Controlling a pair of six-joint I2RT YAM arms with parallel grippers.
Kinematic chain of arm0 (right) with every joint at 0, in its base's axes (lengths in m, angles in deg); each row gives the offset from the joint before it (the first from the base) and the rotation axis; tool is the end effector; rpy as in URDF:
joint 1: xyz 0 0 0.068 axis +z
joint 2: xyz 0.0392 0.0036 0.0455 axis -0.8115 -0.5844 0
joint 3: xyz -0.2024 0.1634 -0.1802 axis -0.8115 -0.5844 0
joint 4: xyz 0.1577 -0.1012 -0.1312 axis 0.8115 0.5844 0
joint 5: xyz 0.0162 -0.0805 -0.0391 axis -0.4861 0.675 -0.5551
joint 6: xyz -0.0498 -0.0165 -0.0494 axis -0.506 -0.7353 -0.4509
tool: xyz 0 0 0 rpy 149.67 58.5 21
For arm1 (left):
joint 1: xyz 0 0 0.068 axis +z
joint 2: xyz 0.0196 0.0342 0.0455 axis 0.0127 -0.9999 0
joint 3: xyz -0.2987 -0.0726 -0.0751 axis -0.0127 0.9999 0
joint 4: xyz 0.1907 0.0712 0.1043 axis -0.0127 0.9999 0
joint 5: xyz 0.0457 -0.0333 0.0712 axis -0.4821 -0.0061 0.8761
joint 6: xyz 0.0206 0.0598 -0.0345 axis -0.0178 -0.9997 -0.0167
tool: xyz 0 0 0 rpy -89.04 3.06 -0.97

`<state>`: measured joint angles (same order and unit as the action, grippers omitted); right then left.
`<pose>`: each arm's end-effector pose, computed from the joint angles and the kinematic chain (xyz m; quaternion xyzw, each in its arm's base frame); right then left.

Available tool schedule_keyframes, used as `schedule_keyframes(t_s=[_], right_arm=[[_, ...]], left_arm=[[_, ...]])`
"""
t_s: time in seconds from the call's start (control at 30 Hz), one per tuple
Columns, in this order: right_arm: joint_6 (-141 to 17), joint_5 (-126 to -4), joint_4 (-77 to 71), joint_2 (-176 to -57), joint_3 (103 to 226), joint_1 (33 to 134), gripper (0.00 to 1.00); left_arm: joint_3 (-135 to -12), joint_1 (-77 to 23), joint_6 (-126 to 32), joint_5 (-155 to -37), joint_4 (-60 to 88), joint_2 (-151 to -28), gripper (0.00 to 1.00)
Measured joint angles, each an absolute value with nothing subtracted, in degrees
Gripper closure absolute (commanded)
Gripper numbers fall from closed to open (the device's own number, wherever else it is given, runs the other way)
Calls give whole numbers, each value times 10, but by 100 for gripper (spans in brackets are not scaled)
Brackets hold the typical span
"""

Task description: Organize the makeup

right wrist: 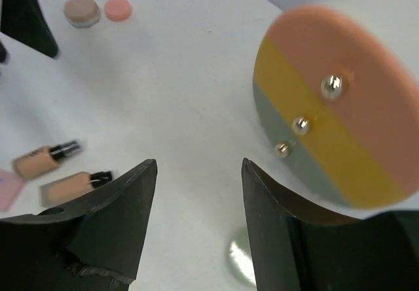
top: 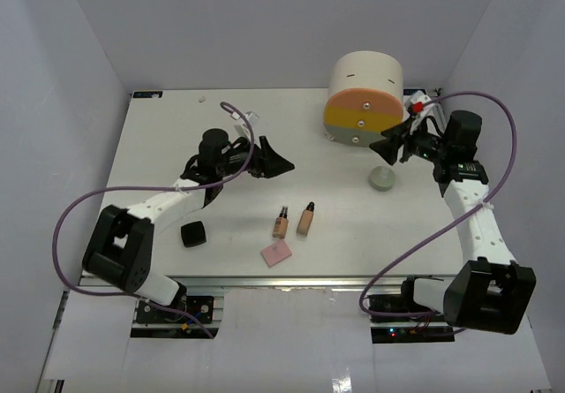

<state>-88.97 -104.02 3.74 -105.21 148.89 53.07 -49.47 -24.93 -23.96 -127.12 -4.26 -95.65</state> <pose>0.2395 0.0387 0.3961 -0.3565 0.6849 0.2105 0.5996 0.2581 -0.1571 0.3258 0.1433 0.7532 -0.5146 0.3837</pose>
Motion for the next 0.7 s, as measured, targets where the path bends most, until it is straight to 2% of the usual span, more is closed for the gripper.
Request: schedule_keyframes(t_s=[0.1, 0.2, 0.47, 0.7], right_arm=[[-805, -1111, -4, -1046, 1400, 440, 38], [-740, -1132, -14, -1049, 1357, 396, 38], [-636, -1145, -110, -986, 1327, 353, 38], [-611, -1145, -151, -961, 1317, 344, 38]], left_arm=[[-561, -297, -198, -1253, -54, -1056, 23], [-664, -341, -157, -1219, -73, -1164, 24], [-892, -395, -77, -1125, -91, -1383, 27], [-1013, -410, -47, -1055, -69, -1480, 31]])
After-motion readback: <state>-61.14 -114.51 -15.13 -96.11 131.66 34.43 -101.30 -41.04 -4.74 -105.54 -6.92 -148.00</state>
